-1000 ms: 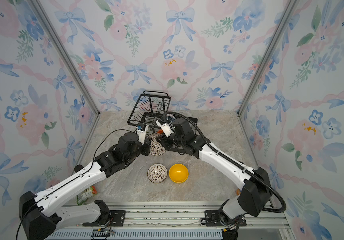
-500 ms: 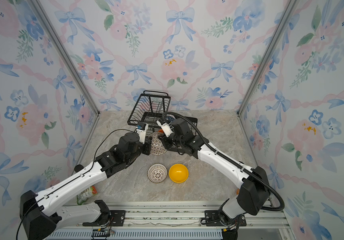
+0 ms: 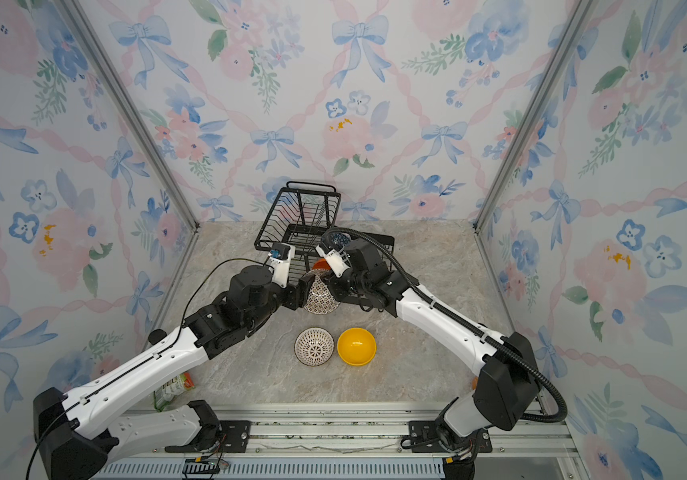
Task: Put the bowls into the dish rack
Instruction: 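Close the right gripper on the patterned bowl rim beside the left gripper, then lower the patterned bowl into the rack with right gripper while left draws back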
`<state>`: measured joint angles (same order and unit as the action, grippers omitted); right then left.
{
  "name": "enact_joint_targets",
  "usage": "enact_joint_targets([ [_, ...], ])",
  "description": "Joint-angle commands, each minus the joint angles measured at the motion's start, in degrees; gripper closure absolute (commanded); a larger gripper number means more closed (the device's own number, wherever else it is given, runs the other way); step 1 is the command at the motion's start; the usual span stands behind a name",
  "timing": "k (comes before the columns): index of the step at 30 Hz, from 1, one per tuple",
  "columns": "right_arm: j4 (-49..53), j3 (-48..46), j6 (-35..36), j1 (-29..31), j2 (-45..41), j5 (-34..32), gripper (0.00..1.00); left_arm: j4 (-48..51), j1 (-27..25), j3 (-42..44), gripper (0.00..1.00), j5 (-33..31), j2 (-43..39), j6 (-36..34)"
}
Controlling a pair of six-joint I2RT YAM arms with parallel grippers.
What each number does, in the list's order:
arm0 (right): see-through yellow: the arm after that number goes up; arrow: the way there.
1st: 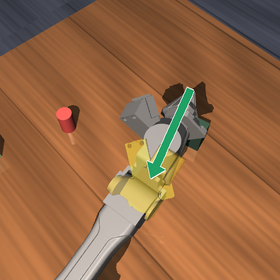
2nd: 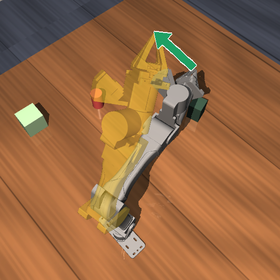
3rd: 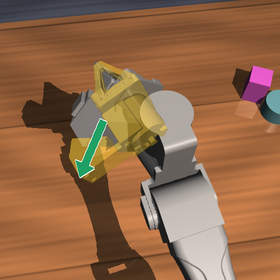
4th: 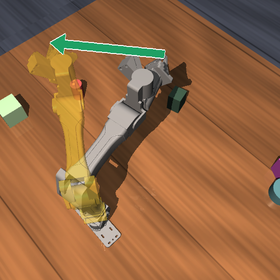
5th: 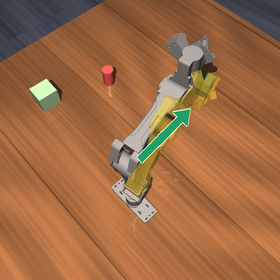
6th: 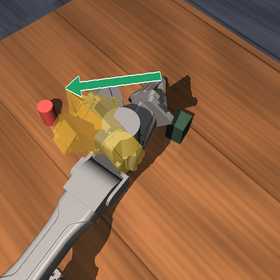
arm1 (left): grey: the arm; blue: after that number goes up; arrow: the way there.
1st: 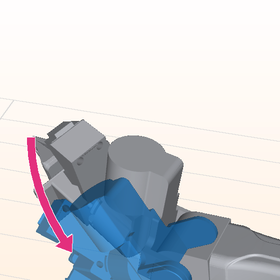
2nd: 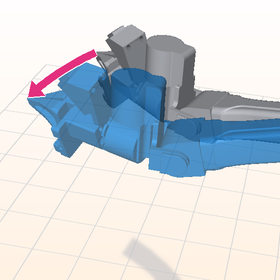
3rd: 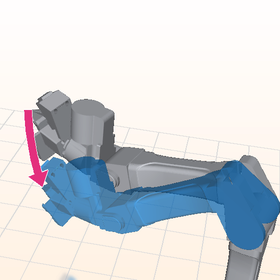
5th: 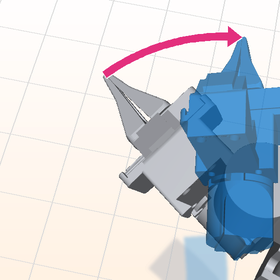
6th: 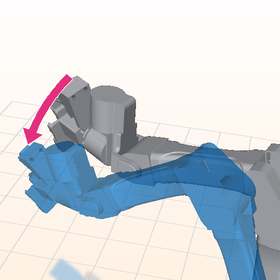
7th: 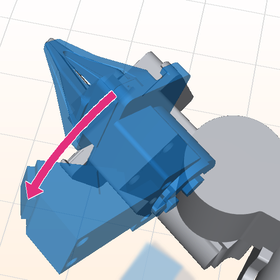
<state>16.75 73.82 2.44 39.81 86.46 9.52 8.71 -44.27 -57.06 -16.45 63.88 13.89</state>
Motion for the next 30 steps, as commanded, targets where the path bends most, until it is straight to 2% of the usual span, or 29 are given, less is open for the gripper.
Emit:
enact_joint_targets([
  [1, -0.47, -0.44, 1.94, -2.04, -3.88, -1.01, 1.00, -0.94, 0.47, 1.70, 0.12, 0.09, -2.53, -0.79],
  [4, -0.32, -1.04, 3.43, -3.60, -4.61, -2.52, 1.00, -0.56, 1.43, 3.14, 0.02, 0.25, -4.49, -0.45],
  [11, -2.11, -2.22, 8.89, -7.54, -5.45, -7.92, 1.00, 1.60, 4.85, 7.20, 0.02, 1.91, -9.30, 1.64],
  [18, -16.87, -8.41, 14.80, -12.45, -6.20, -14.22, 1.00, 3.07, 7.63, 11.36, 0.02, 3.99, -12.35, 3.58],
  [26, -27.16, -5.62, 21.62, -16.48, 3.24, -22.02, 1.00, 3.37, 8.68, 14.43, 0.02, 5.45, -13.27, 5.09],
  [30, -33.84, -3.16, 28.42, -16.95, 9.95, -25.07, 1.00, 3.64, 9.01, 16.60, 0.02, 6.21, -13.85, 5.27],
])
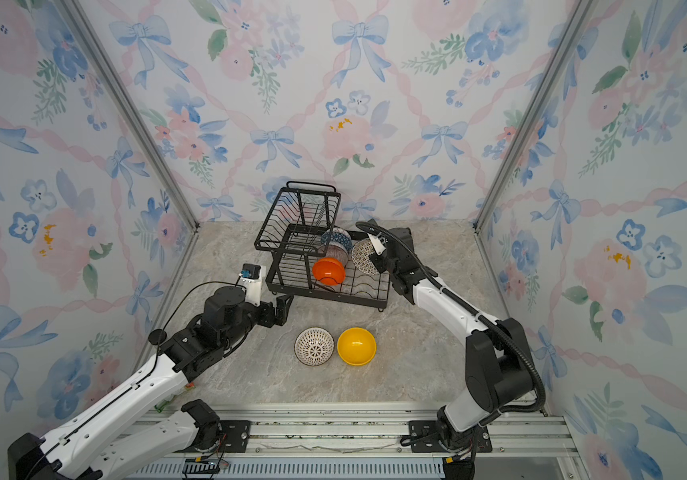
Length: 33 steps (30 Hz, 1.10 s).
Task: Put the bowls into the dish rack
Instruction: 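Lower the patterned bowl into the rack with right gripper while left draws back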
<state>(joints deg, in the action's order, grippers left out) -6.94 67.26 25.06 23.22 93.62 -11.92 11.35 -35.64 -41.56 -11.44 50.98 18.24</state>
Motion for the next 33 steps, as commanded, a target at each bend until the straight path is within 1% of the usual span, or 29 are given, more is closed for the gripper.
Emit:
enact_joint_targets([
  [1, -12.32, 4.01, 7.76, -0.60, 4.69, -4.77, 1.00, 0.97, 0.48, 1.17, 0.02, 1.25, -1.10, 1.00],
  [4, -17.64, 6.16, 12.57, -1.05, 8.95, -7.19, 1.00, 1.25, 0.65, 1.42, 0.02, 1.32, -1.50, 1.01],
  [9, -25.03, 9.30, 18.54, -2.02, 14.41, -9.22, 1.00, 1.62, 0.91, 1.43, 0.02, 1.72, -1.32, 0.92],
  [21, -42.93, 11.37, 32.63, -2.23, 25.09, -12.42, 1.00, 1.76, 1.24, 1.20, 0.02, 2.36, -0.37, 0.66],
  [23, -44.72, 11.59, 34.61, -2.13, 26.17, -12.34, 1.00, 1.79, 1.34, 1.21, 0.02, 2.36, -0.19, 0.57],
  [28, -46.37, 12.39, 36.37, -2.13, 28.06, -12.35, 1.00, 1.72, 1.36, 1.29, 0.02, 2.83, 0.00, 0.39],
  [33, -46.25, 12.29, 35.58, -2.16, 29.54, -10.81, 1.00, 1.79, 1.41, 1.81, 0.02, 2.78, -0.53, 0.22],
])
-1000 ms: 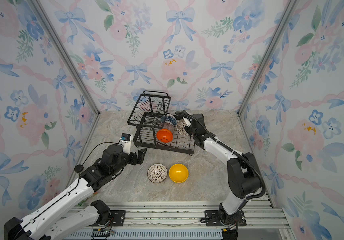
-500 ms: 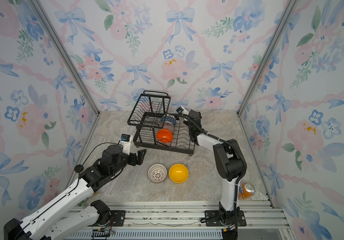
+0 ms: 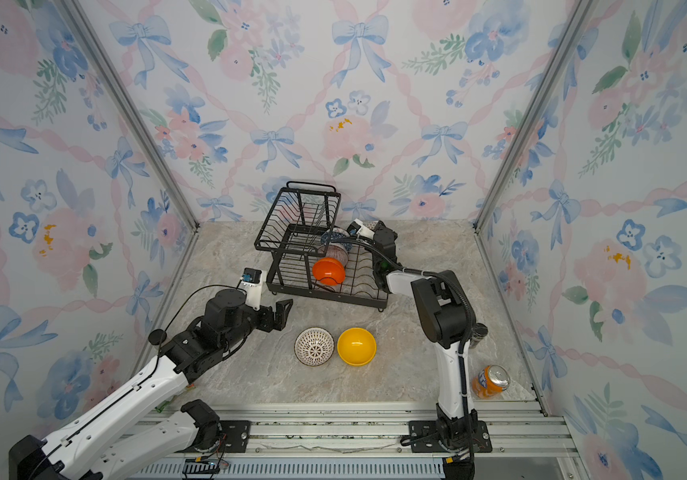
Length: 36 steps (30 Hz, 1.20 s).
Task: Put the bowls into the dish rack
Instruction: 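Lower the patterned bowl into the rack with right gripper while left draws back, then push the brown-patterned bowl upright toward the rack's far side with right gripper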
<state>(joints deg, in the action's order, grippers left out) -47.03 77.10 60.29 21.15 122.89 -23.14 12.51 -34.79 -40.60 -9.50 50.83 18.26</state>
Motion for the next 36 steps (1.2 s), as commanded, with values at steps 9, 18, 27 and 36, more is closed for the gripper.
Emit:
enact_joint_targets([
  [9, -7.00, 2.57, 1.86, -0.27, 2.51, 1.83, 1.00, 0.67, 0.76, 1.83, 0.02, 1.24, -1.42, 0.20],
  [18, -8.58, 2.09, 2.92, -0.73, 4.14, 2.76, 1.00, 0.70, 0.84, 2.28, 0.02, 1.58, -2.35, 0.35],
  [27, -11.30, 2.66, 4.60, -0.76, 6.38, 1.42, 1.00, 1.14, 0.90, 2.44, 0.02, 1.76, -3.19, 0.46],
  [36, -13.00, 2.66, 6.06, -0.23, 7.53, 0.81, 1.00, 1.15, 0.93, 2.13, 0.02, 1.94, -2.75, 0.20],
])
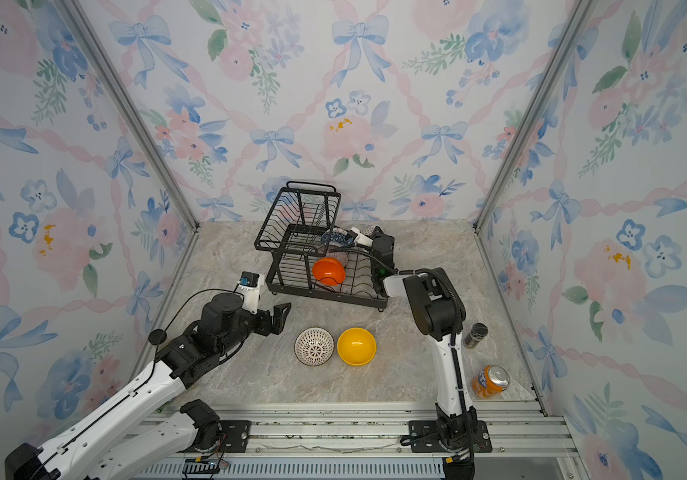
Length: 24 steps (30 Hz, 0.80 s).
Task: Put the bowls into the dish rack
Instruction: 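Push the brown-patterned bowl upright toward the rack's far side with right gripper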
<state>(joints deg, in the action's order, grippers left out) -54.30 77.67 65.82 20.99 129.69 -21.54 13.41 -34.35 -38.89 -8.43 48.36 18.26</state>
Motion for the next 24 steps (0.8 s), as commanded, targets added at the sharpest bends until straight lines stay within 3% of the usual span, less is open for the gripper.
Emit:
enact_joint_targets([
  [1, -5.76, 2.08, 0.67, -0.01, 0.74, -0.83, 1.00, 0.25, 0.43, 0.52, 0.02, 0.87, -0.28, 0.20],
  [24, -9.40, 0.17, 3.79, 1.04, 2.90, -0.90, 1.00, 0.22, 0.58, 0.05, 0.02, 1.20, 0.33, -0.51],
])
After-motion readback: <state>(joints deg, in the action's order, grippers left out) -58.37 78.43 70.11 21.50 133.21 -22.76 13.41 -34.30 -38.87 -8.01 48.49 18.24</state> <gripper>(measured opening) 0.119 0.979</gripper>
